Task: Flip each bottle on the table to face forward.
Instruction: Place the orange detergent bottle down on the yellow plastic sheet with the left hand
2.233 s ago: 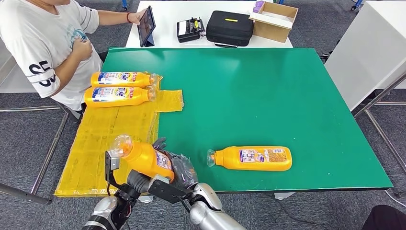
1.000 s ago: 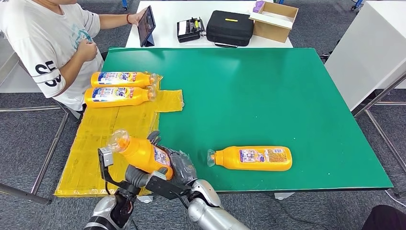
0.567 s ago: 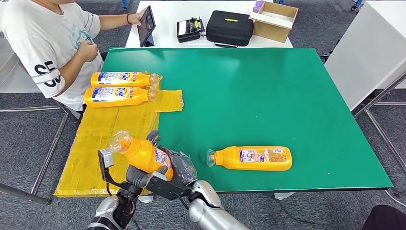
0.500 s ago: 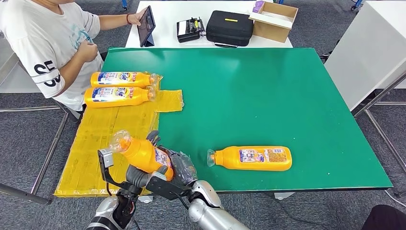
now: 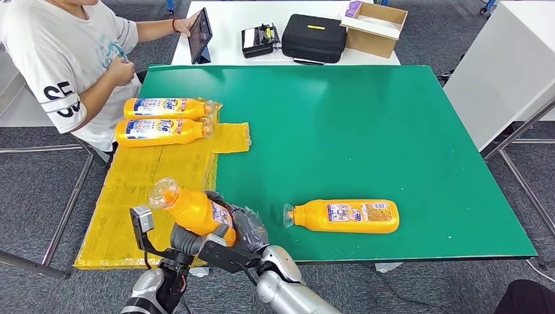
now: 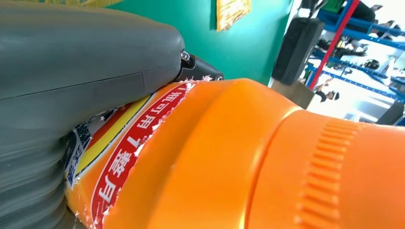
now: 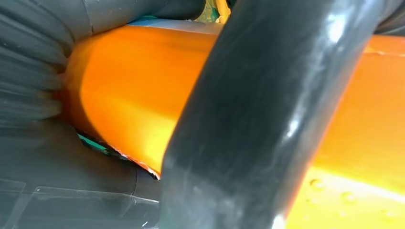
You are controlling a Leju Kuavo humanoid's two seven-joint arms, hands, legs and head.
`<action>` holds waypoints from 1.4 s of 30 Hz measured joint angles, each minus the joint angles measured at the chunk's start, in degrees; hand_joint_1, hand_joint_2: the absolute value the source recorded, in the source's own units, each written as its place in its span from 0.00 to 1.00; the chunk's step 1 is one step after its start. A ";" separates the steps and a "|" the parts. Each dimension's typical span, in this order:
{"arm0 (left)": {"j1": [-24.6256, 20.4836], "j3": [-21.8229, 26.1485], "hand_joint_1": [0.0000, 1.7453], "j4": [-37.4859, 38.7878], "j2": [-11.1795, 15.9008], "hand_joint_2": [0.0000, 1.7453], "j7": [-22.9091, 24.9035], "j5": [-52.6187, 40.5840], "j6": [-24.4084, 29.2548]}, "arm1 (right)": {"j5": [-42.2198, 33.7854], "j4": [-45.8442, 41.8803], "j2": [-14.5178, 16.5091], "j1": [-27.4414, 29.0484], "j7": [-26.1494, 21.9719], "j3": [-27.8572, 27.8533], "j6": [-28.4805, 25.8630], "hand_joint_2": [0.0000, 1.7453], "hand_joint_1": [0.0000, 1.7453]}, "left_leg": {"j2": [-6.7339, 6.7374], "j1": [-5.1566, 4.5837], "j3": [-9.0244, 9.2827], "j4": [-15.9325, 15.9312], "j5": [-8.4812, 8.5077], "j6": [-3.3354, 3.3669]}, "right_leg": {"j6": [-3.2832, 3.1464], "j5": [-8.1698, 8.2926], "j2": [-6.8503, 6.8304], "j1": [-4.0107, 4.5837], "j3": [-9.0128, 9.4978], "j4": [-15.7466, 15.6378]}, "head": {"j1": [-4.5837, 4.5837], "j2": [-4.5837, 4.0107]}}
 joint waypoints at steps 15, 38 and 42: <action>0.91 1.14 1.00 -4.55 -0.59 1.00 -1.95 -5.47 5.37 | -0.02 -0.02 0.64 -1.28 0.17 0.36 0.02 1.00 1.00 | 0.02 0.00 0.01 0.00 0.00 0.00 | 0.00 0.00 0.05 0.00 -0.02 0.00 | 0.00 0.00; 0.91 1.39 1.00 -5.38 -0.75 1.00 -2.04 -6.00 6.19 | 0.01 -0.02 0.87 -1.57 0.43 0.44 -0.16 0.50 0.00 | 0.09 0.00 0.01 0.00 0.00 0.00 | 0.00 0.00 0.22 0.00 -0.05 0.00 | 0.01 0.00; -0.41 1.44 1.00 -6.76 -1.03 1.00 -2.88 -9.04 10.31 | -0.21 -0.14 0.78 -1.34 1.03 0.59 -3.23 0.00 0.00 | 0.05 0.00 -0.03 0.00 0.00 0.00 | 0.01 0.01 0.21 0.00 -0.02 0.01 | 0.01 0.00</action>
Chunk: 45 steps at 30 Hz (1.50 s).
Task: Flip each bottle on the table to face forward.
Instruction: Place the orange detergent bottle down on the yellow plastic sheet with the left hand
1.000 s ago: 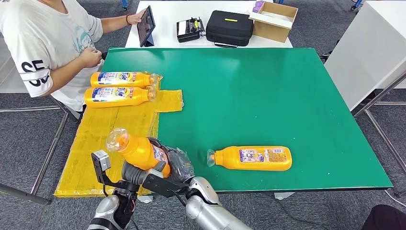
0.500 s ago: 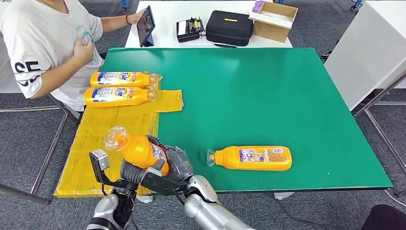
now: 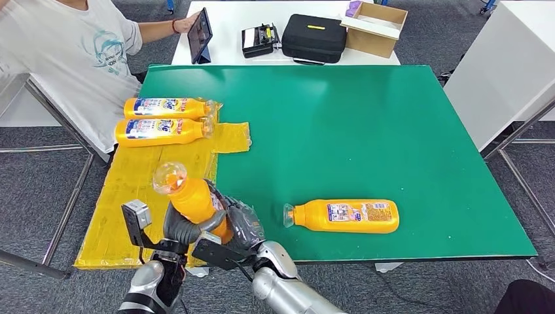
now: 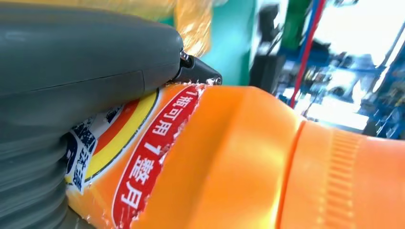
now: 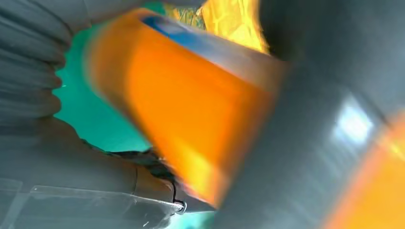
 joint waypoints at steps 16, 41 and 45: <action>-15.78 13.93 1.00 3.49 4.17 1.00 -6.38 -30.14 38.01 | -9.59 -28.27 -3.63 8.72 -3.06 -8.65 -5.18 0.00 0.00 | -0.04 0.03 -0.04 0.00 0.09 -0.05 | -0.12 0.15 -0.02 0.04 -0.01 0.05 | -0.01 0.00; -26.04 6.36 1.00 36.07 14.37 1.00 9.94 -87.07 38.06 | -15.27 -53.70 -5.30 11.77 -16.14 -15.53 -15.38 0.00 0.00 | 0.10 0.02 -0.08 0.00 0.13 -0.08 | -0.12 0.17 0.04 0.04 -0.07 0.06 | -0.01 0.00; -26.34 4.78 1.00 37.91 15.32 1.00 9.95 -87.73 35.36 | -15.99 -54.41 -5.82 11.75 -15.31 -15.81 -15.38 0.25 0.00 | 0.08 0.03 -0.08 0.00 0.13 -0.08 | -0.12 0.17 0.04 0.04 -0.06 0.06 | 0.00 0.00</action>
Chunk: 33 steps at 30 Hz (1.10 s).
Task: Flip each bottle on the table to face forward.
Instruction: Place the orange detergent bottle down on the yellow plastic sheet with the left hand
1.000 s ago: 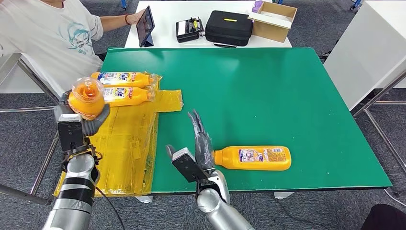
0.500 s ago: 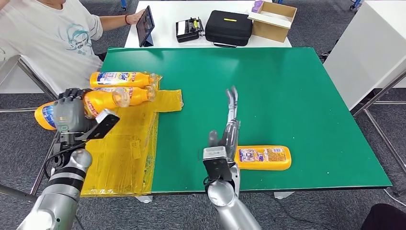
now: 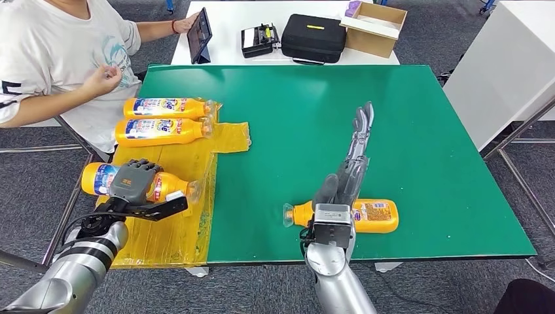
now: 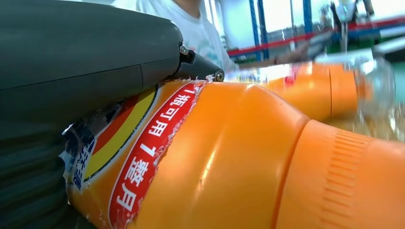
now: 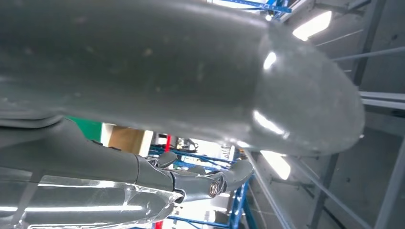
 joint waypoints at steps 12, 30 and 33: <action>-0.98 -2.30 1.00 1.72 0.75 1.00 -0.80 1.00 -3.38 | -1.73 0.74 -0.60 -0.06 1.77 -0.09 0.54 1.00 0.00 | -0.08 0.00 0.02 0.00 0.00 0.00 | 0.00 0.00 -0.02 0.00 0.07 0.00 | 0.00 0.00; -0.73 -0.87 0.00 1.79 0.11 0.00 -10.93 18.99 -27.08 | -2.08 5.78 0.12 -1.55 2.96 1.72 4.69 1.00 0.00 | -0.39 -0.02 0.33 -0.04 0.01 0.00 | 0.00 -0.03 -0.29 -0.03 0.50 0.00 | -0.01 0.00; -0.81 -0.61 0.00 1.79 0.15 0.00 -11.39 19.89 -28.62 | -2.09 6.89 0.34 -1.88 2.98 1.91 4.85 1.00 0.00 | -0.45 -0.01 0.47 -0.05 0.03 -0.02 | -0.01 -0.05 -0.35 -0.02 0.66 -0.01 | 0.00 0.00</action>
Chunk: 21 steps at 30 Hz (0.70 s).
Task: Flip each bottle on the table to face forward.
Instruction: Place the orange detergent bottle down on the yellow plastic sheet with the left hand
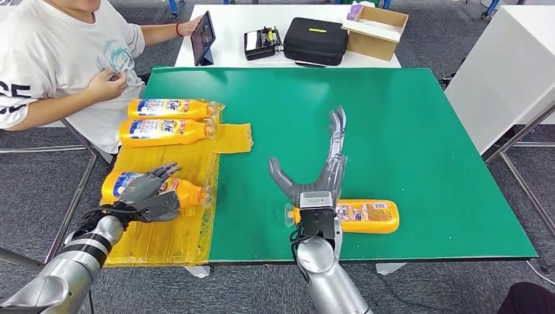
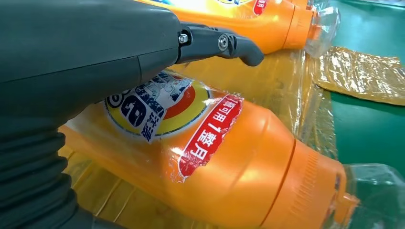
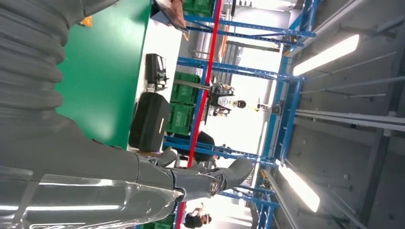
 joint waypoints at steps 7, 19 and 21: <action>0.08 0.07 0.00 0.00 0.01 0.75 -0.48 0.89 -0.74 | 0.01 1.22 0.05 -0.36 0.00 0.11 0.28 1.00 0.00 | 0.00 0.00 0.05 0.00 0.09 0.00 | 0.01 0.02 0.00 0.00 0.07 0.00 | -0.01 0.00; 1.49 -0.12 0.00 -2.73 -1.77 0.00 -6.62 23.62 -21.45 | 1.73 3.16 0.35 -0.84 -2.23 2.44 0.74 0.00 0.00 | 0.01 0.00 0.10 0.00 0.11 0.00 | 0.00 0.03 0.01 0.01 0.06 0.00 | 0.01 0.00; 1.67 -0.12 0.00 -3.42 -2.36 0.00 -5.39 28.72 -21.93 | 1.63 3.52 0.43 -0.87 -2.50 2.68 0.60 0.00 0.00 | 0.00 0.00 0.06 0.00 0.14 0.00 | 0.00 0.04 0.01 0.01 0.02 -0.01 | 0.00 0.00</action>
